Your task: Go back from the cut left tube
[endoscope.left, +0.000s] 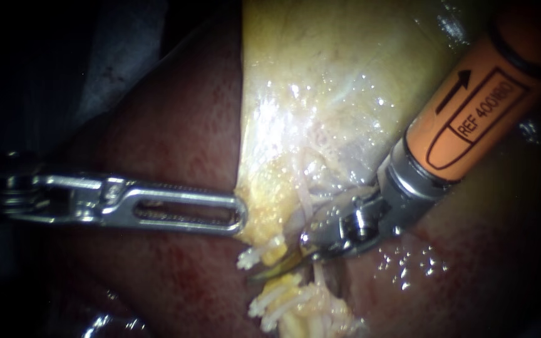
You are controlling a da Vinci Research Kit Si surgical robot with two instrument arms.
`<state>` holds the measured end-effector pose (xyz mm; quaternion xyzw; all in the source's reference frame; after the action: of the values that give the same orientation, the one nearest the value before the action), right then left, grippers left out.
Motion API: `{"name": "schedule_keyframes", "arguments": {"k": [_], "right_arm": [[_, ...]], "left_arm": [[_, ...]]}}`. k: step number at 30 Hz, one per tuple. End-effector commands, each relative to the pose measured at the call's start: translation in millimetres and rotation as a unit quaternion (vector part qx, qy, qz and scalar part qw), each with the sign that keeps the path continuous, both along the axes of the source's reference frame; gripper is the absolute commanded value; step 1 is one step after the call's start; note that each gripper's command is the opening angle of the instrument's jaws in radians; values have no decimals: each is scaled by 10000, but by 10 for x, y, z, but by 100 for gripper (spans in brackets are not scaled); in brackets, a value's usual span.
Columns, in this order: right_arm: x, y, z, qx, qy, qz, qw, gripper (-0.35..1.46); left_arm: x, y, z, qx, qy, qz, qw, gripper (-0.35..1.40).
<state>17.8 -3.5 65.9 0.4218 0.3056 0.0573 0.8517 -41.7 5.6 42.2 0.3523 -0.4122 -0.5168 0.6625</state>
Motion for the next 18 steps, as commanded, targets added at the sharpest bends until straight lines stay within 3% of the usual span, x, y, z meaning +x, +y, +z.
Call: {"name": "schedule_keyframes", "arguments": {"k": [1, 18], "right_arm": [[0, 0, 0, 0, 1, -2, 10000, -35], [0, -1, 0, 0, 6, -12, 10000, -35]], "left_arm": [[0, 0, 0, 0, 0, -1, 10000, -35], [0, 0, 0, 0, -1, 0, 10000, -35]]}}
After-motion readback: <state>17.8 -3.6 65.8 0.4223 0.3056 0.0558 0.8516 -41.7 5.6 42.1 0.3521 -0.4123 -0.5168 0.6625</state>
